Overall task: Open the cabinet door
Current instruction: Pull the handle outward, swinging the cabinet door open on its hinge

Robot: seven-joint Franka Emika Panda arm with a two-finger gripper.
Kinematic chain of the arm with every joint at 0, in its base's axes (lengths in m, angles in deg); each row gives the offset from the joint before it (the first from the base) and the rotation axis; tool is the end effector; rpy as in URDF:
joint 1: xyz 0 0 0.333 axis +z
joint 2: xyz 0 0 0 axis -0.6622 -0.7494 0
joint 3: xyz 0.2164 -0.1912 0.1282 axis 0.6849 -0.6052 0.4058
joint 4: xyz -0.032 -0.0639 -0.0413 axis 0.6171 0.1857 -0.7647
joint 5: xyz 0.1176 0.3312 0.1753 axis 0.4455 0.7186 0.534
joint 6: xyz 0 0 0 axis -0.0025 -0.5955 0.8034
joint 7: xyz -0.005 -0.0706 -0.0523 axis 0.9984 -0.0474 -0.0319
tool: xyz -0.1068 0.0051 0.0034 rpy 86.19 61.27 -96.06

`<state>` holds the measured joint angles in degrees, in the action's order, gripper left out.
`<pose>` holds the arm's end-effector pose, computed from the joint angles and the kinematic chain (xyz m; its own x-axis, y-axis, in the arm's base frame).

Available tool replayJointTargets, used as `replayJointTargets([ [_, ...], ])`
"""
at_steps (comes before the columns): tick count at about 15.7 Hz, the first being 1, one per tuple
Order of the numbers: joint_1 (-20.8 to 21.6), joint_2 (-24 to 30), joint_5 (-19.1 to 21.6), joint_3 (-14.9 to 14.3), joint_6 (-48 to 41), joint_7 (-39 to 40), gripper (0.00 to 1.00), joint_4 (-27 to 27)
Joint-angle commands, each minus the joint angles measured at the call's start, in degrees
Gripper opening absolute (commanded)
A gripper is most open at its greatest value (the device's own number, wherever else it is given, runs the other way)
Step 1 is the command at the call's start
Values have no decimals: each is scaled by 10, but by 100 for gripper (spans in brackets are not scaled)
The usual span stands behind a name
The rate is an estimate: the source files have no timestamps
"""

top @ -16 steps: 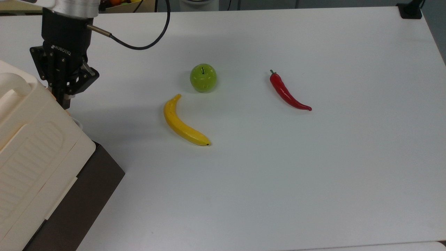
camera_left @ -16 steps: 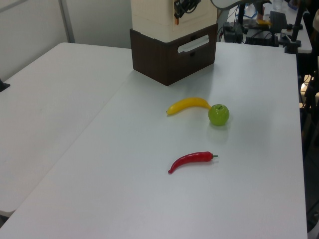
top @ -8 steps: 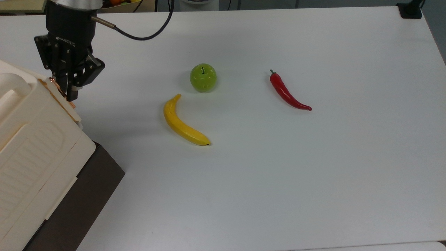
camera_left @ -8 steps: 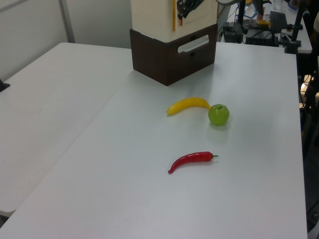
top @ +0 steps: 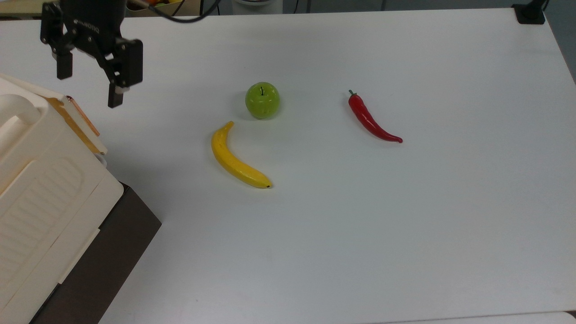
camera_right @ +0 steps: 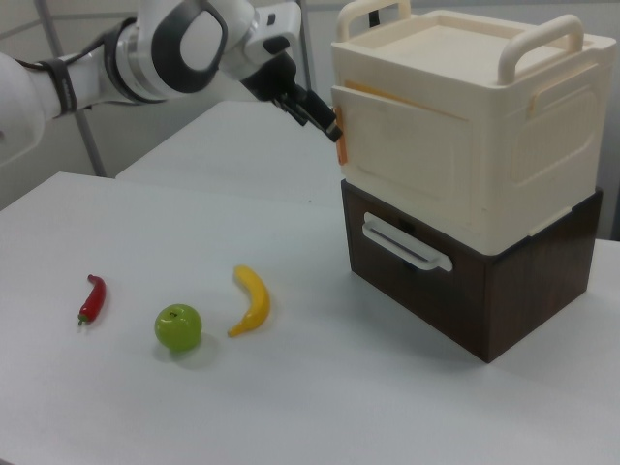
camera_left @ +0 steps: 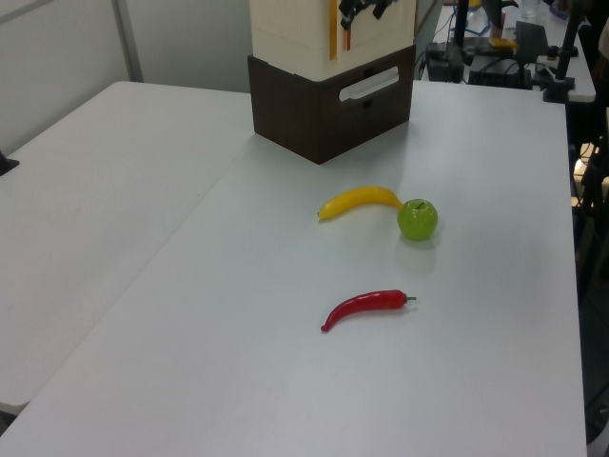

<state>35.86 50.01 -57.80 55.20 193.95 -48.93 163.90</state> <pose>0.6818 -0.0911 0.6204 0.7420 -0.3492 0.5723 -0.4403 -0.8975 0.0232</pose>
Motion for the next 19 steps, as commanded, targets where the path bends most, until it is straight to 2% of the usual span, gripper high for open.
replayJointTargets([
  [1,5,11,4,-3,-4,-11,100,-16],
  [7,2,1,4,-6,136,-11,100,-22],
  [11,0,-16,3,-8,197,-11,100,-21],
  [19,0,-24,2,-8,205,-6,100,-14],
])
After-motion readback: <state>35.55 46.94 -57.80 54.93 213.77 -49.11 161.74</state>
